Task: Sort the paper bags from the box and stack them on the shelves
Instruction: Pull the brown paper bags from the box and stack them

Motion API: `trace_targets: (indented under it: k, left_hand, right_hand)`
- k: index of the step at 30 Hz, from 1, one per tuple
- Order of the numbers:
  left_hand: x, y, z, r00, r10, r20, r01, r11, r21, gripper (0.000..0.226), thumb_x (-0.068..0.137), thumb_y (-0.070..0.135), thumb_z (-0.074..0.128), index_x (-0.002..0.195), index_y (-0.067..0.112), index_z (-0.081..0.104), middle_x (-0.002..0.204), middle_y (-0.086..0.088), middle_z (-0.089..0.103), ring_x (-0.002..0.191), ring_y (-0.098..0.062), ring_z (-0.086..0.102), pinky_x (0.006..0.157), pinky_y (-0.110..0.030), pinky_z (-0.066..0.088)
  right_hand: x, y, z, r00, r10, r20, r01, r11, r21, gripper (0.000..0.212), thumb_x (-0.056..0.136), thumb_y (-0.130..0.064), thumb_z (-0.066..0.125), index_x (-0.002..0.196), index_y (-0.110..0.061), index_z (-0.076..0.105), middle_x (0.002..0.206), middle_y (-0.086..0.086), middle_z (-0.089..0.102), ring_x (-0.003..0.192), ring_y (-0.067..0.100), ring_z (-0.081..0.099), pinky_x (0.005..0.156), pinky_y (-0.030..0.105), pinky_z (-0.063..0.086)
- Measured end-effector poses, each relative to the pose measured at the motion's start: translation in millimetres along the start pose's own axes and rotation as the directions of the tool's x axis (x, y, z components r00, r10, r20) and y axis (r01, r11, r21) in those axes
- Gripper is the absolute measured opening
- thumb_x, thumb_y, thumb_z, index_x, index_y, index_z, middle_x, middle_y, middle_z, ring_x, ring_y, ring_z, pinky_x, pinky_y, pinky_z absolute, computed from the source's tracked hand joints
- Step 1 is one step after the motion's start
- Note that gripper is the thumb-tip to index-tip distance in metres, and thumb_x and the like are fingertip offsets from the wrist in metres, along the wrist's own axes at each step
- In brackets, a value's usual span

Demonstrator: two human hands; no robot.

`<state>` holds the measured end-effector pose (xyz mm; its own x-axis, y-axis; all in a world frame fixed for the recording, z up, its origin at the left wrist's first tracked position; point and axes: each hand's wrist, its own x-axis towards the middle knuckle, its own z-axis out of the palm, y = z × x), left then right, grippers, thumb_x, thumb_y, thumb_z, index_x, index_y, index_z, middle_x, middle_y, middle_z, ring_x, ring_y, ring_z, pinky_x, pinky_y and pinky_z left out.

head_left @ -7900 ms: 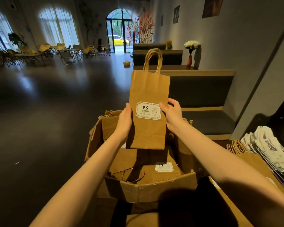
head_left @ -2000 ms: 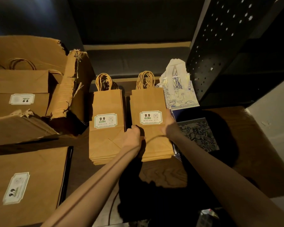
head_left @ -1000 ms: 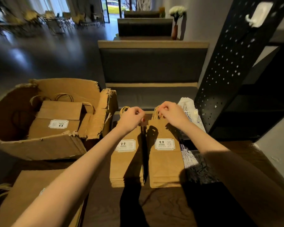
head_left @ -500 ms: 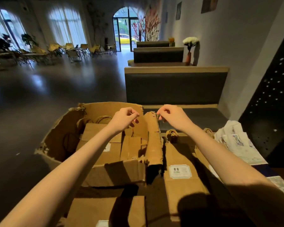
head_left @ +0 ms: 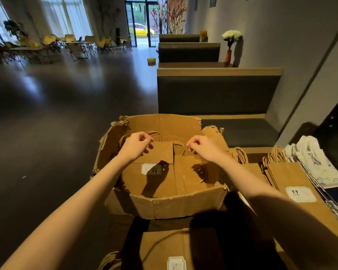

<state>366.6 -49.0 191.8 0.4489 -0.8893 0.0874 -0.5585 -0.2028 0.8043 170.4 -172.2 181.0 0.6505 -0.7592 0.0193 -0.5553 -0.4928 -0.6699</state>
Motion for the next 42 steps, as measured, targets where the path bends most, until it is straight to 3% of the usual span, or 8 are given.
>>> trace_targets:
  k: [11, 17, 21, 24, 32, 36, 38, 42]
  left_hand:
    - [43, -49, -5, 0.990, -0.134, -0.051, 0.129, 0.986, -0.105, 0.015, 0.098, 0.021, 0.044, 0.089, 0.020, 0.057, 0.082, 0.001, 0.063, 0.072, -0.013, 0.058, 0.063, -0.025, 0.047]
    - [77, -68, 3, 0.983, -0.180, -0.024, 0.177, 0.980, -0.088, 0.016, 0.098, 0.021, 0.044, 0.090, 0.019, 0.058, 0.084, -0.001, 0.064, 0.072, -0.012, 0.059, 0.059, -0.021, 0.045]
    - [88, -78, 6, 0.979, -0.201, -0.015, 0.199, 0.976, -0.088, 0.016, 0.098, 0.022, 0.044, 0.091, 0.019, 0.059, 0.083, 0.000, 0.064, 0.071, -0.012, 0.059, 0.061, -0.022, 0.045]
    - [89, -82, 6, 0.976, -0.217, -0.002, 0.216, 0.973, -0.085, 0.016, 0.098, 0.022, 0.044, 0.094, 0.018, 0.059, 0.082, 0.002, 0.064, 0.072, -0.011, 0.058, 0.060, -0.019, 0.045]
    - [92, -62, 10, 0.996, -0.012, -0.084, 0.037, 0.950, 0.311, 0.029, 0.093, 0.026, 0.055, 0.121, 0.018, 0.053, 0.123, -0.001, 0.058, 0.112, -0.015, 0.053, 0.093, -0.031, 0.044]
    - [103, -34, 7, 0.966, 0.227, -0.121, -0.138, 0.854, 0.502, 0.071, 0.083, 0.032, 0.068, 0.142, 0.014, 0.033, 0.143, -0.005, 0.042, 0.134, -0.021, 0.036, 0.110, -0.036, 0.029]
    - [107, -18, 6, 0.971, 0.231, -0.061, -0.154, 0.801, 0.579, 0.085, 0.077, 0.036, 0.072, 0.145, 0.015, 0.026, 0.143, -0.006, 0.043, 0.136, -0.023, 0.036, 0.114, -0.043, 0.024]
    - [109, -9, 5, 0.980, 0.185, -0.065, -0.119, 0.823, 0.555, 0.064, 0.077, 0.034, 0.073, 0.130, 0.015, 0.043, 0.120, -0.004, 0.060, 0.115, -0.025, 0.055, 0.099, -0.042, 0.040]
  right_hand:
    - [92, 27, 65, 0.967, 0.201, 0.154, -0.207, 0.978, 0.027, 0.028, 0.097, -0.018, 0.045, 0.122, -0.008, 0.055, 0.121, 0.010, 0.059, 0.108, 0.022, 0.053, 0.090, 0.030, 0.041]
    - [137, 61, 109, 0.889, 0.330, 0.319, -0.390, 0.909, 0.146, 0.013, 0.090, -0.001, 0.052, 0.081, -0.007, 0.059, 0.076, 0.007, 0.055, 0.076, 0.022, 0.048, 0.068, 0.034, 0.036]
    - [162, 85, 143, 0.851, 0.407, 0.331, -0.478, 0.862, 0.169, 0.052, 0.090, -0.012, 0.059, 0.133, 0.007, 0.036, 0.127, 0.021, 0.054, 0.115, 0.032, 0.053, 0.098, 0.039, 0.043]
    - [160, 75, 148, 0.815, 0.437, 0.382, -0.532, 0.825, 0.191, 0.055, 0.093, -0.008, 0.055, 0.139, 0.007, 0.029, 0.138, 0.017, 0.045, 0.127, 0.031, 0.046, 0.100, 0.033, 0.039]
    - [149, 45, 99, 0.956, 0.185, 0.227, -0.261, 0.890, 0.374, 0.031, 0.095, -0.003, 0.050, 0.125, -0.008, 0.047, 0.087, 0.005, 0.063, 0.052, 0.004, 0.059, 0.038, 0.015, 0.041]
    - [135, 15, 63, 0.995, -0.034, 0.095, 0.001, 0.945, 0.328, 0.029, 0.094, -0.008, 0.052, 0.122, -0.014, 0.055, 0.097, -0.004, 0.063, 0.078, -0.003, 0.059, 0.064, 0.006, 0.046]
    - [126, 3, 49, 0.993, -0.112, 0.048, 0.095, 0.959, 0.268, 0.032, 0.094, -0.012, 0.052, 0.126, -0.013, 0.055, 0.110, -0.002, 0.063, 0.097, 0.006, 0.059, 0.086, 0.019, 0.048]
    - [113, -9, 41, 0.980, -0.197, 0.029, 0.185, 0.956, 0.226, 0.035, 0.094, -0.014, 0.053, 0.129, -0.013, 0.055, 0.117, 0.000, 0.062, 0.108, 0.013, 0.057, 0.094, 0.029, 0.047]
